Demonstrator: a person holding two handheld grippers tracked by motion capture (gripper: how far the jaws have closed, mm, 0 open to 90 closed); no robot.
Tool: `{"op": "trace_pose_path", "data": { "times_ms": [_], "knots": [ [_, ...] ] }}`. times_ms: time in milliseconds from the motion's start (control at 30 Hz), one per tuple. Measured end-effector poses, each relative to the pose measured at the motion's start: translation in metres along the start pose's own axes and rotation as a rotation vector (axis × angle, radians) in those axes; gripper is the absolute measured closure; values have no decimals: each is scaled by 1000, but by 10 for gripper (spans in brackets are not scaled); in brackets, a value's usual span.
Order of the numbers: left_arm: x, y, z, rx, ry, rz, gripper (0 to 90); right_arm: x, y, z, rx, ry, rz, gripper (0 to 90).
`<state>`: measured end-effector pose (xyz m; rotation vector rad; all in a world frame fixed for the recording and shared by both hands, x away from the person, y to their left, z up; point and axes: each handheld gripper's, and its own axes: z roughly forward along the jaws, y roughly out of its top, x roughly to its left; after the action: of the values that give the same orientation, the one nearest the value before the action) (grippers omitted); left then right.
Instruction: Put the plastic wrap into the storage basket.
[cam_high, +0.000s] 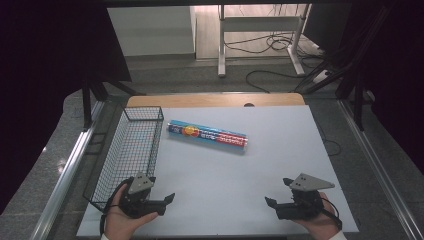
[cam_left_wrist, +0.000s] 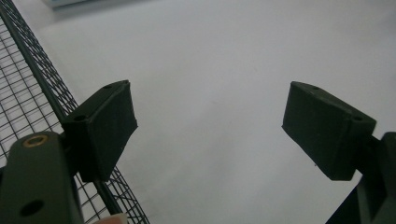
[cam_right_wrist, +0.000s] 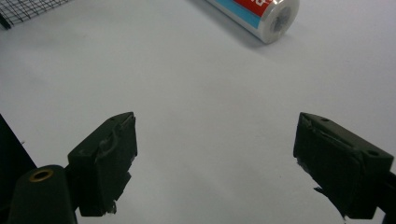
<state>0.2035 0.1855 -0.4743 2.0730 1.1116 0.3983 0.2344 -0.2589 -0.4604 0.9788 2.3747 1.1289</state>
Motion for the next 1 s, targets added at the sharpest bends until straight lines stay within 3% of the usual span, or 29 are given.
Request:
{"op": "trace_pose_path", "data": {
  "times_ms": [367, 700, 1000],
  "knots": [
    [4, -1, -1, -2, -3, 6, 168, 0, 0, 3, 37, 18, 14, 147],
    [3, -2, -2, 8, 4, 18, 165, -1, 7, 5, 36, 31, 22, 154],
    [3, -2, -2, 8, 2, 16, 163, -1, 25, 9, 50, 40, -21, 149]
  ]
}}
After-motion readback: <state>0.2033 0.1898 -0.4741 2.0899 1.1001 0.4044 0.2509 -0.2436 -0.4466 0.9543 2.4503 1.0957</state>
